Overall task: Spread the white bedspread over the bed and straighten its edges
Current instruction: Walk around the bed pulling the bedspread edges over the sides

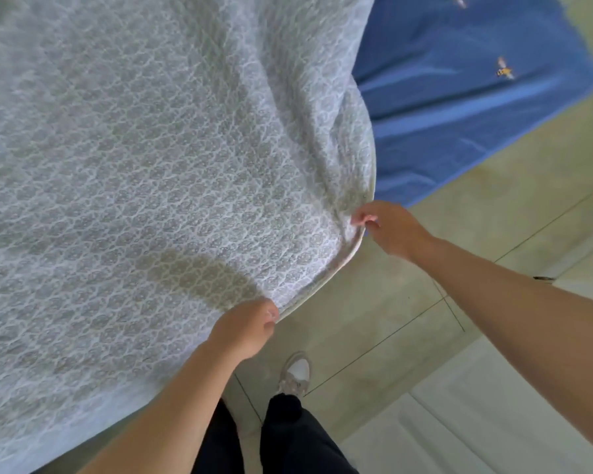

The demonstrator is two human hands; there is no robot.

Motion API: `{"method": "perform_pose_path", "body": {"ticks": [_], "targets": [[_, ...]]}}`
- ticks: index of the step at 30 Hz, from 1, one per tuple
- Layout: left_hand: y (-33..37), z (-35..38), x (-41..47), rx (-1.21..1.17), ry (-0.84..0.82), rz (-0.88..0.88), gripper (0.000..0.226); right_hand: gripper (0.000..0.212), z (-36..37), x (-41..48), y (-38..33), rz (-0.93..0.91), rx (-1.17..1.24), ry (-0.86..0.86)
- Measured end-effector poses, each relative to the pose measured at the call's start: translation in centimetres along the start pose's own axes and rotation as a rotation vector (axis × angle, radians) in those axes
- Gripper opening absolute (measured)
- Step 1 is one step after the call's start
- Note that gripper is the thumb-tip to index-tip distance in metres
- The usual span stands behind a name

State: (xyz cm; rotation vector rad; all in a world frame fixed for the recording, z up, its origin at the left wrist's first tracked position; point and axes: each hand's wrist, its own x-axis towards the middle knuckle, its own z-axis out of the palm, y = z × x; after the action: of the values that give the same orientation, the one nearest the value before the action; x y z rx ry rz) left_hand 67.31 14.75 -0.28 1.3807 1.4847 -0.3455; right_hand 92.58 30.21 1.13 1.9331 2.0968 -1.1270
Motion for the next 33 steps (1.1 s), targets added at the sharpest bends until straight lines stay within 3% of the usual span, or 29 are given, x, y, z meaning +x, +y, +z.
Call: {"method": "perform_pose_path", "body": {"ticks": [3,7,10,13,16,19,23,25,27,30,33], "targets": [[2.5,-2.2,1.8,-0.100,0.149,0.069,0.026,0.025,-3.0,2.0,0.5,0.065,0.072,0.024],[5.7,-5.0,4.4,-0.184,0.376,0.187,0.031,0.013,-7.0,5.4,0.6,0.145,0.048,-0.132],[8.4,-6.2,6.9,-0.213,0.540,0.277,0.030,0.019,-8.7,8.9,0.9,0.157,0.069,-0.123],[11.6,-6.8,9.3,-0.248,0.626,0.388,0.030,0.023,-9.6,12.7,0.9,0.198,0.111,-0.039],[14.7,-7.1,11.8,-0.305,0.637,0.426,0.035,0.018,-10.1,16.5,0.0,0.268,0.200,-0.071],[17.3,-7.5,14.4,-0.275,0.636,0.365,0.047,0.017,-10.3,20.4,-1.4,0.392,0.588,-0.134],[19.1,-7.9,17.2,-0.161,0.631,0.132,0.091,0.018,-11.3,25.0,-3.2,0.514,0.922,-0.091],[19.1,-8.5,18.3,-0.144,0.662,0.026,0.081,0.021,-12.2,27.0,-3.9,0.557,0.957,-0.105],[18.6,-8.9,18.5,-0.127,0.724,-0.012,0.056,0.024,-13.2,28.1,-4.2,0.591,0.857,-0.184],[17.9,-9.5,18.3,-0.093,0.805,-0.067,0.036,0.027,-14.8,29.0,-4.7,0.559,0.624,-0.486],[17.2,-9.3,18.2,-0.046,0.836,-0.066,0.034,0.035,-14.6,29.1,-4.3,0.474,0.636,-0.687]]}}
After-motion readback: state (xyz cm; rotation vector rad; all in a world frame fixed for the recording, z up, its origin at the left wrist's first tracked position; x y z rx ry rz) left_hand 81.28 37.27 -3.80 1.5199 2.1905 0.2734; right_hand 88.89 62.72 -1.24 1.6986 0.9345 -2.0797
